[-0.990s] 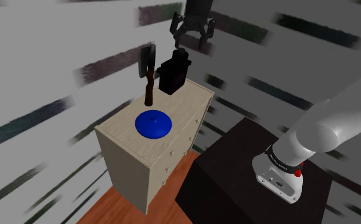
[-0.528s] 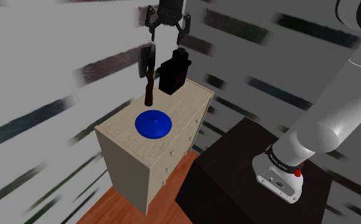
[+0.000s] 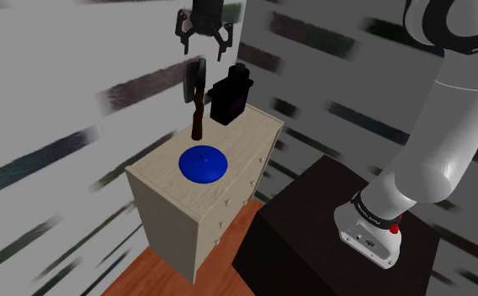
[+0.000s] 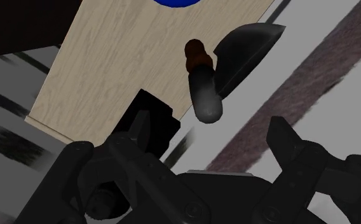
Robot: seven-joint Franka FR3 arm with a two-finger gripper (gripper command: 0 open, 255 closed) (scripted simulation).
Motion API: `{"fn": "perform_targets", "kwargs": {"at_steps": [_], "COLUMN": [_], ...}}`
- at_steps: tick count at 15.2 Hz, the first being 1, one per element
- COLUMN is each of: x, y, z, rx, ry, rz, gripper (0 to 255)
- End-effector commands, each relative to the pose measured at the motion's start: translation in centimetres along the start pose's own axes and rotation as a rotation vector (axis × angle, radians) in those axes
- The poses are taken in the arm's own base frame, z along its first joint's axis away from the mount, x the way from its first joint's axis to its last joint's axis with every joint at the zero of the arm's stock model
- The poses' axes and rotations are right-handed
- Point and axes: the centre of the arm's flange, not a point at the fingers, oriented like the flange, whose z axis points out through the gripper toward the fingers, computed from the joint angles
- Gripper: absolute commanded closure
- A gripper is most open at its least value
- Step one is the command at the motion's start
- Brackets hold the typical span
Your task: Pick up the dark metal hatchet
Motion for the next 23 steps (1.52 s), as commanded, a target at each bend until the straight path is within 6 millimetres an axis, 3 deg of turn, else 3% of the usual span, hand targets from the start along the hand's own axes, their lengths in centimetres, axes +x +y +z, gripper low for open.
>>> {"fn": "perform_targets", "kwargs": {"at_steps": [1,3,5,6,15,23], "x": [0.2,0.3,0.3,0.3,0.3,0.0], "y": [0.0,0.1,0.1,0.1,0.1,-0.1], "z": [1.0,2.3,2.3,2.3,2.3,-1.9], "rx": [0.0,0.0,0.0,0.0,0.0,0.0], "ry": [0.0,0.0,0.0,0.0,0.0,0.0], "rz": [0.001,0.001,0.001,0.001,0.001,0.001], "gripper": [0,0,0,255,255,255]}}
